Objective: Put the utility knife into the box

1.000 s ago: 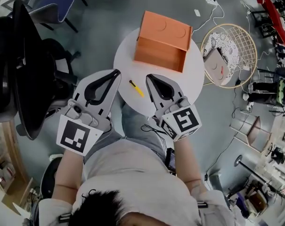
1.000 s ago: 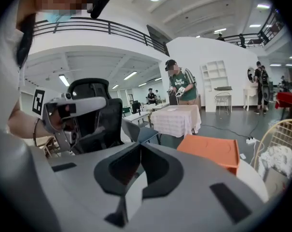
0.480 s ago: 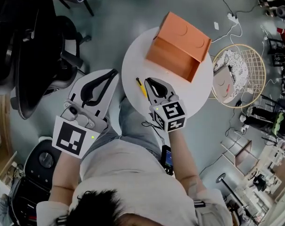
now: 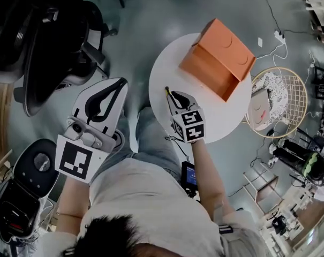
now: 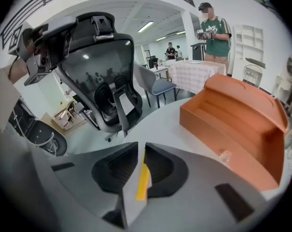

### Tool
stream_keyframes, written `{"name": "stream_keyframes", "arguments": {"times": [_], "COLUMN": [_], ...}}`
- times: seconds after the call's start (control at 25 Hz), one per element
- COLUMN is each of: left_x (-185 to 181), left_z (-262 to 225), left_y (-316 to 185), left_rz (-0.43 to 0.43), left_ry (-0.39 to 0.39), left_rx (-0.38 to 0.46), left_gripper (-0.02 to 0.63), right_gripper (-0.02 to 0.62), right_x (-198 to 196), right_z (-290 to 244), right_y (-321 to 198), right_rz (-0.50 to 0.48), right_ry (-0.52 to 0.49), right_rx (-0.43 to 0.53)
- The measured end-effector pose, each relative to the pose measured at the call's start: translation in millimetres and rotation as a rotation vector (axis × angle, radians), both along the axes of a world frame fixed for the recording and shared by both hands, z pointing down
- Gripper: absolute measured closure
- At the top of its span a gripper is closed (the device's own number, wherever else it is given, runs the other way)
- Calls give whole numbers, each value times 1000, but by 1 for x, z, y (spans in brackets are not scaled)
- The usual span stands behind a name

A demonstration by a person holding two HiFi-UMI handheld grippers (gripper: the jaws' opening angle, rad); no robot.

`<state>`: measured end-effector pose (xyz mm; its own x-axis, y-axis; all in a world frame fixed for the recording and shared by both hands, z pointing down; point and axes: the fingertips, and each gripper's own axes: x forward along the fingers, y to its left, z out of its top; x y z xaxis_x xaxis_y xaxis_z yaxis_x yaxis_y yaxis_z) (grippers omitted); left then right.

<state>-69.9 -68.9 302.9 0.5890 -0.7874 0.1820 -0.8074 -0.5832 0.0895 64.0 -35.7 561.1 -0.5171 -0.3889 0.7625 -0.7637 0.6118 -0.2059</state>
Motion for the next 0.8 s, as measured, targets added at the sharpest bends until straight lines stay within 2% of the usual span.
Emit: {"name": "stream_keyframes", "arguments": {"times": [0.28, 0.8], "left_x": [-17, -24], "left_z": [6, 8], "left_y": [4, -3], "left_rz": [-48, -60], "left_ry": [-6, -5], "left_rx": [-15, -19], "left_gripper": [592, 592], "right_gripper": [552, 526], "right_x": [3, 5], "right_z": [29, 44], "right_y": [10, 8], "right_rz": [-30, -36], "right_ry": [74, 181], "right_rx": [-68, -85]}}
